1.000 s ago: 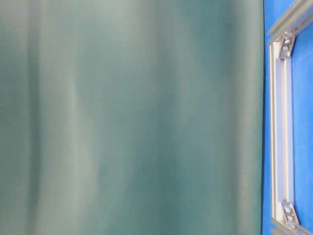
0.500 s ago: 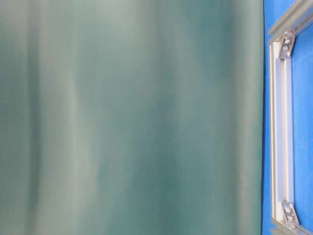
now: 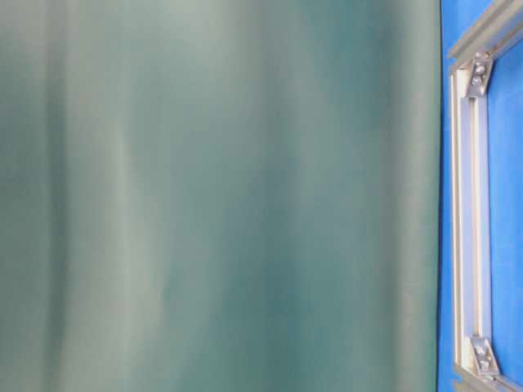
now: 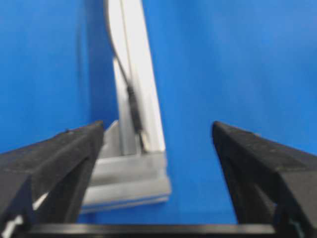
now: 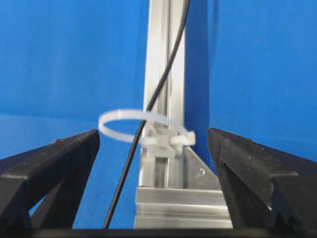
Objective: Insert the wire through the string loop located on the right side.
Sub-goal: 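Release the cable with the left gripper and hold both arms apart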
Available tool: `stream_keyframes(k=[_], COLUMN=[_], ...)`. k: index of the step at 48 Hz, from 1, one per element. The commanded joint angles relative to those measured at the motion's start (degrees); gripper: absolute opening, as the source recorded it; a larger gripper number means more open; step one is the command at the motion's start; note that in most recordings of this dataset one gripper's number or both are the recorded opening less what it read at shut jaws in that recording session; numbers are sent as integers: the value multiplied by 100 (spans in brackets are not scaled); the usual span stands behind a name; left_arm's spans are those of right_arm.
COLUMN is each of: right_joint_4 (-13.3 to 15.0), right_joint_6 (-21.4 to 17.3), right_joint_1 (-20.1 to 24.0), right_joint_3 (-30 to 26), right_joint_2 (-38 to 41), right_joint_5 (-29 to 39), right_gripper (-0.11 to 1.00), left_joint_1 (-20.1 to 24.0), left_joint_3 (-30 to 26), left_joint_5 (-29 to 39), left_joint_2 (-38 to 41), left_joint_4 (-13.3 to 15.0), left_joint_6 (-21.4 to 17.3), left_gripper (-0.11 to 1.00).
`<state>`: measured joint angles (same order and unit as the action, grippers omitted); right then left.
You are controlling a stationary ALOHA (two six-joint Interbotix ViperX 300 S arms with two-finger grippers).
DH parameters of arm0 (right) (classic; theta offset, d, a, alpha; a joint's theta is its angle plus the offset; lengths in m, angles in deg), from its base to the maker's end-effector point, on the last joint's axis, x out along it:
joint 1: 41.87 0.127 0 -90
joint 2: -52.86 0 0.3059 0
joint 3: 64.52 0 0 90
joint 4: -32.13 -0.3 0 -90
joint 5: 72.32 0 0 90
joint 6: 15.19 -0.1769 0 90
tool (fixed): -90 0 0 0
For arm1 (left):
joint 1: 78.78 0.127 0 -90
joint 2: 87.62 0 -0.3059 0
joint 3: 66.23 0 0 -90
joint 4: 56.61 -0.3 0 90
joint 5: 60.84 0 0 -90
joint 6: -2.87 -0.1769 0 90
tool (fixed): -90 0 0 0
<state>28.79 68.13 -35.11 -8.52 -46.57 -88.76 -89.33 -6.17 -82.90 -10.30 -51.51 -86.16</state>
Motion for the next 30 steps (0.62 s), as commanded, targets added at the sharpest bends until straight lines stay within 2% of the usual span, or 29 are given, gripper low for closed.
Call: stream_keyframes(k=[1, 14, 30], right_joint_4=[9, 9, 9], right_joint_6=[26, 158, 158], right_joint_1=[-9, -9, -9], right_joint_3=[-158, -334, -343], right_joint_2=[-360, -1090, -1055], right_joint_5=[246, 976, 984], right_gripper=[93, 93, 93], left_joint_1=[62, 316, 360], left_joint_3=[-211, -343, -290], left_joint_5=[237, 817, 853], left_joint_2=[-272, -967, -1107], left_joint_4=[0, 0, 0], left_joint_6=[-9, -18, -9], left_gripper=[84, 84, 84])
